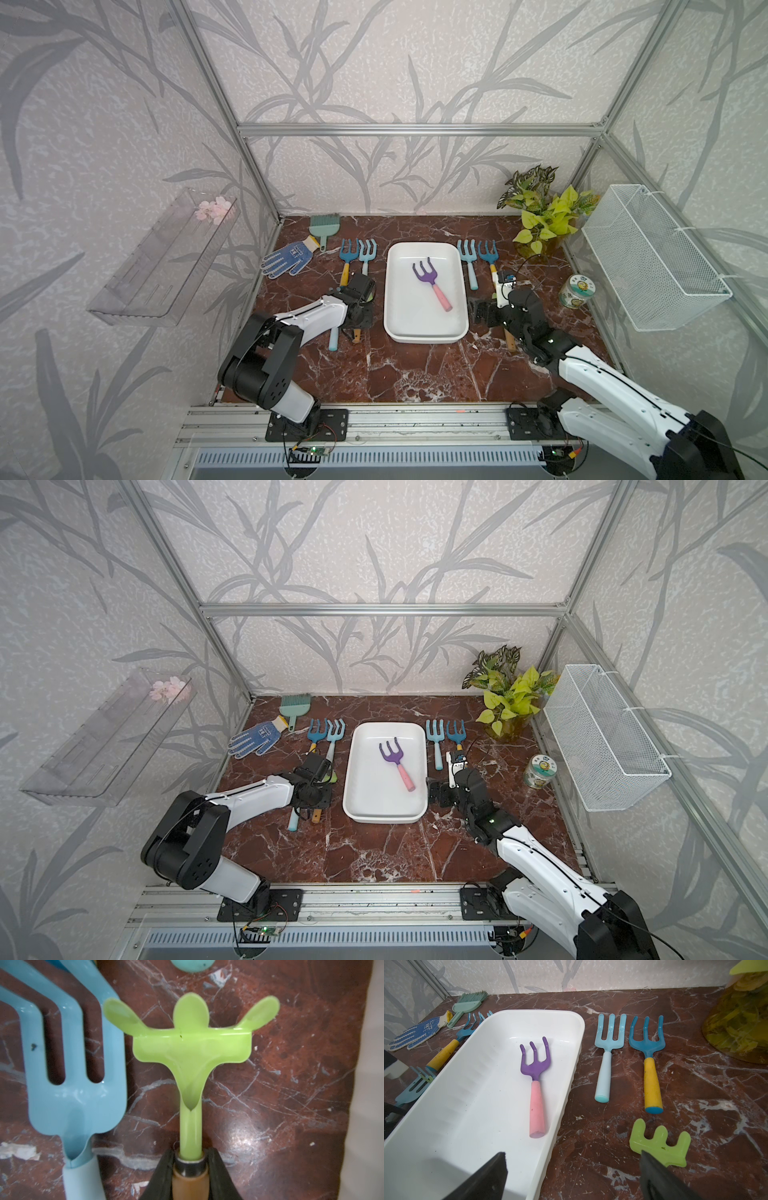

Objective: Take the hand rake out of the storage box
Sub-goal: Place the rake at the center of the board.

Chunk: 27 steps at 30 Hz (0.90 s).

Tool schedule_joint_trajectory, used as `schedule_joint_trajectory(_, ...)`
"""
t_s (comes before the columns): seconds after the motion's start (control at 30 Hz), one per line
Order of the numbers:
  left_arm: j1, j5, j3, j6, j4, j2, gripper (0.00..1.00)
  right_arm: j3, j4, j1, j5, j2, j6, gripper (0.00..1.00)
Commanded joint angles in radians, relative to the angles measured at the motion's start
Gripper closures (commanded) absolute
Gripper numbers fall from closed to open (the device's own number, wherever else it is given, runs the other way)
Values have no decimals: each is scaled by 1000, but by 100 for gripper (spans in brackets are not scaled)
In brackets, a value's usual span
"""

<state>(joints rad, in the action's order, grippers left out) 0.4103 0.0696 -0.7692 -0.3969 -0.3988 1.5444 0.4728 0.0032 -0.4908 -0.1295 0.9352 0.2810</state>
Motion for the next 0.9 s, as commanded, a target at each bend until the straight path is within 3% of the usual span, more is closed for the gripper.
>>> schedule_joint_trajectory(0.0, -5, -12, 24, -17, -25, -16, 82, -5, 20, 3, 2, -6, 4, 1)
schedule_joint_trajectory(0.5, 0, -17, 32, -33, -58, -40, 73, -7, 18, 3, 2, -11, 4, 1)
schedule_joint_trajectory(0.67, 0, -17, 33, -31, -61, -41, 56, -8, 18, 4, 2, -12, 4, 1)
schedule_joint_trajectory(0.87, 9, -6, 33, -23, -57, -78, 44, -8, 18, 3, 4, -15, 3, 1)
